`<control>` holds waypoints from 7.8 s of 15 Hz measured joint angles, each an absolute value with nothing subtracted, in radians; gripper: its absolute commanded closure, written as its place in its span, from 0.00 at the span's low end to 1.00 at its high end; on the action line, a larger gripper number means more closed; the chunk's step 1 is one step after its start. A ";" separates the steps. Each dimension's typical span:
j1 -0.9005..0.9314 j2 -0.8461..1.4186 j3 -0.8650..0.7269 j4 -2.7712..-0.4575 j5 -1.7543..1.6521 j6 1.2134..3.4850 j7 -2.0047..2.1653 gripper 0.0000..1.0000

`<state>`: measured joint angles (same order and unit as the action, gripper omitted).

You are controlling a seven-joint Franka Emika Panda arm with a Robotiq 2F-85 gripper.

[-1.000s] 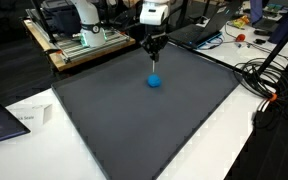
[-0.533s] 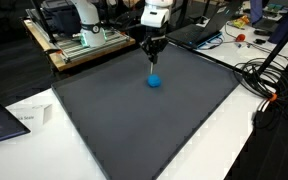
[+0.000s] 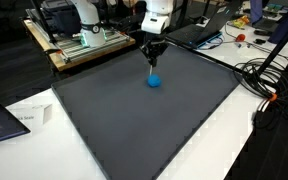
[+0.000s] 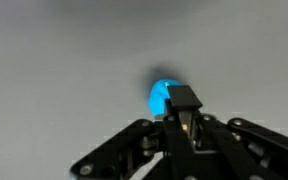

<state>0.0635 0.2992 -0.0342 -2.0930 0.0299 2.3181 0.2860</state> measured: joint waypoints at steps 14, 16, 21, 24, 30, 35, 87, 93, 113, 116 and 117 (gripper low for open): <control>0.081 0.337 -0.034 -2.092 -0.012 2.359 0.326 0.97; 0.081 0.350 -0.034 -2.092 -0.011 2.359 0.326 0.97; 0.081 0.374 -0.034 -2.087 -0.009 2.360 0.326 0.97; 0.081 0.375 -0.034 -2.086 -0.009 2.360 0.326 0.97; 0.081 0.373 -0.035 -2.085 -0.009 2.355 0.326 0.97; 0.081 0.352 -0.035 -2.085 -0.009 2.348 0.326 0.97; 0.374 0.368 0.052 -1.991 -0.597 2.192 0.728 0.97; 0.365 0.374 0.052 -2.007 -0.598 2.255 0.728 0.97; 0.312 0.311 -0.144 -2.325 -0.701 2.870 0.806 0.97; 0.313 0.306 -0.179 -2.352 -0.730 2.949 0.827 0.97; 0.314 0.306 -0.189 -2.358 -0.736 2.970 0.831 0.97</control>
<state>0.3138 0.3061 -0.1886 -2.3578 -0.7363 2.9702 0.8313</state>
